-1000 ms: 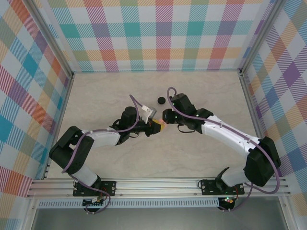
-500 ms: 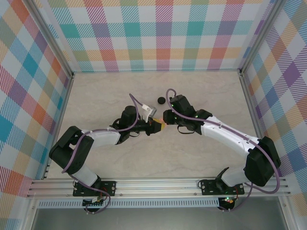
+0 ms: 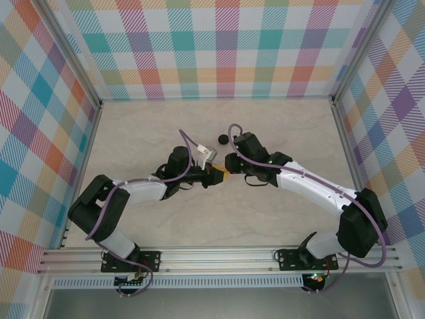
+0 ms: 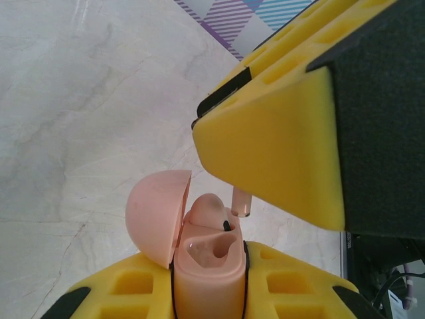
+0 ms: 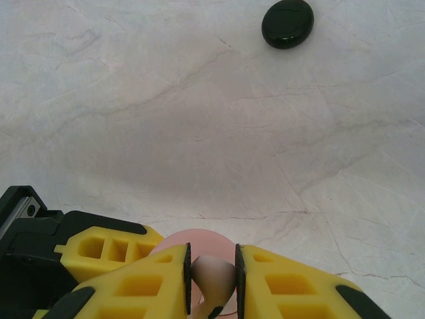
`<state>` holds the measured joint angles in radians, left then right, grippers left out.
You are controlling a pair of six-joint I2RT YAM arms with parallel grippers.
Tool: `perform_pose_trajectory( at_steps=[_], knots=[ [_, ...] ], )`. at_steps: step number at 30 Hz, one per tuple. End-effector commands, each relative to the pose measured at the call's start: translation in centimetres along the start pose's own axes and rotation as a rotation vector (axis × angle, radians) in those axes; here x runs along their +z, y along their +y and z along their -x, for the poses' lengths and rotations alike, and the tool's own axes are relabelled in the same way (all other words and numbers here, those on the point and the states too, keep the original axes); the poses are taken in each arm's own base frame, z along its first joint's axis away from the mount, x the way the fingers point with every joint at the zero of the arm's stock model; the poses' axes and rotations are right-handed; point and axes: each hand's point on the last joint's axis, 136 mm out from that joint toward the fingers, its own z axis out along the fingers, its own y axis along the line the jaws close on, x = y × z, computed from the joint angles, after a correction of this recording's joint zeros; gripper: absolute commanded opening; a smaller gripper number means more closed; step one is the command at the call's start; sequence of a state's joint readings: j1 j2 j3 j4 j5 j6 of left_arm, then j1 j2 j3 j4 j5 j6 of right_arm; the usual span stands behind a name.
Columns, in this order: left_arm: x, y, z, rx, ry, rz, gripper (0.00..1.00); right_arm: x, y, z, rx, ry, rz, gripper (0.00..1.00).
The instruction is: Insert the wireless bluetooth earbuds into the charging case
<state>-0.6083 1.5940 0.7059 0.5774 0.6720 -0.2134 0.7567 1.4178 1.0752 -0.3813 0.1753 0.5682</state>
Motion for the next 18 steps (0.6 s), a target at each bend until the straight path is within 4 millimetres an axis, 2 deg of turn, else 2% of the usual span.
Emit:
perform_pose_trajectory(
  at_steps=[1, 18],
  knots=[
    [0.17, -1.18, 1.60, 0.028, -0.023, -0.037, 0.09, -0.10, 1.13, 1.15, 0.008, -0.033, 0.024, 0.25],
    [0.45, -0.73, 1.33, 0.002, -0.018, -0.024, 0.09, 0.54, 1.62, 0.93, 0.011, -0.023, 0.023, 0.25]
  ],
)
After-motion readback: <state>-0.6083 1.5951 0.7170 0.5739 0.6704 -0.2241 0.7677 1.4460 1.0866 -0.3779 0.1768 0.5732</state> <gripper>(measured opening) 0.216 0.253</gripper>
